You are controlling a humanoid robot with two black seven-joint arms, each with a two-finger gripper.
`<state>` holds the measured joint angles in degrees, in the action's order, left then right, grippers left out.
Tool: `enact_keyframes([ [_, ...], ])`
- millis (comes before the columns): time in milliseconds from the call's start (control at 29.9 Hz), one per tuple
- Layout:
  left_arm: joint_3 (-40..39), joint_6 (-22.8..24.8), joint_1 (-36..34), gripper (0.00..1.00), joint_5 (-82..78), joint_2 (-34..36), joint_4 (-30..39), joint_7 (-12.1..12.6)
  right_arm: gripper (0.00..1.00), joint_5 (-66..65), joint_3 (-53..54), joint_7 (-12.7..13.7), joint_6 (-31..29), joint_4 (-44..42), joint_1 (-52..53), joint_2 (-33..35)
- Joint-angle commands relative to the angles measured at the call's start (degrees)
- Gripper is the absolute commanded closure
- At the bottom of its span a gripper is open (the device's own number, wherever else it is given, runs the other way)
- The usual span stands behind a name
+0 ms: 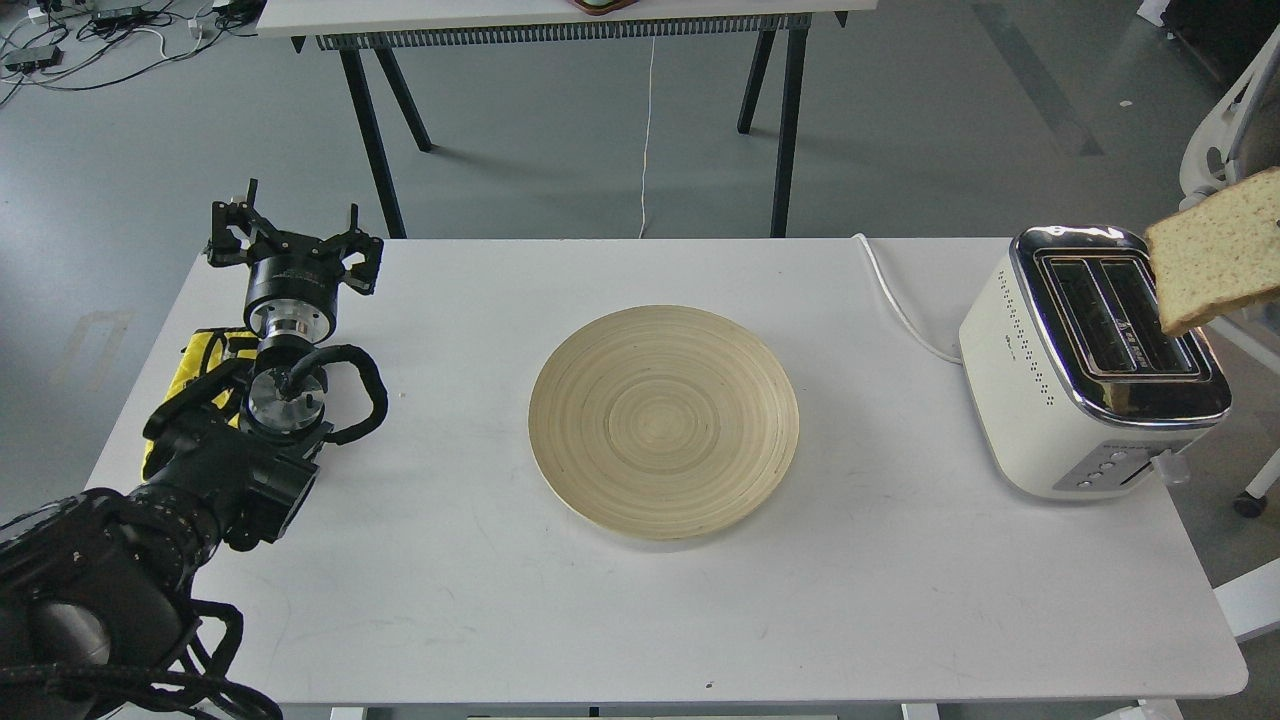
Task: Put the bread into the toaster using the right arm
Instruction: 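Carry the bread above the toaster slot and lower it in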
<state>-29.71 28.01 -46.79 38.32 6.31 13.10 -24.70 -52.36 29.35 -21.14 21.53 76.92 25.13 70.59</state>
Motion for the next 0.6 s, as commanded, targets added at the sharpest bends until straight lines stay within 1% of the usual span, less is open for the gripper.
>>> enact_keyframes([
  [0,0.00,-0.01,0.03,0.00,0.00,0.02,0.00,0.01,1.00,-0.81,0.01,-0.04,-1.40,-0.28,0.71,-0.62],
  [167,0.00,-0.01,0.03,0.00,0.00,-0.07,0.00,0.01,1.00,-1.16,-0.08,-0.04,-4.04,-0.45,2.12,-2.20],
  [368,0.00,-0.01,0.03,0.00,0.00,-0.07,0.00,0.01,1.00,-3.80,-0.52,0.04,-4.66,-0.80,2.12,-4.67],
  [569,0.00,-0.01,-0.05,0.00,0.00,-0.07,0.00,0.01,1.00,-3.89,-2.37,-0.04,-4.66,-3.96,2.38,-5.19],
])
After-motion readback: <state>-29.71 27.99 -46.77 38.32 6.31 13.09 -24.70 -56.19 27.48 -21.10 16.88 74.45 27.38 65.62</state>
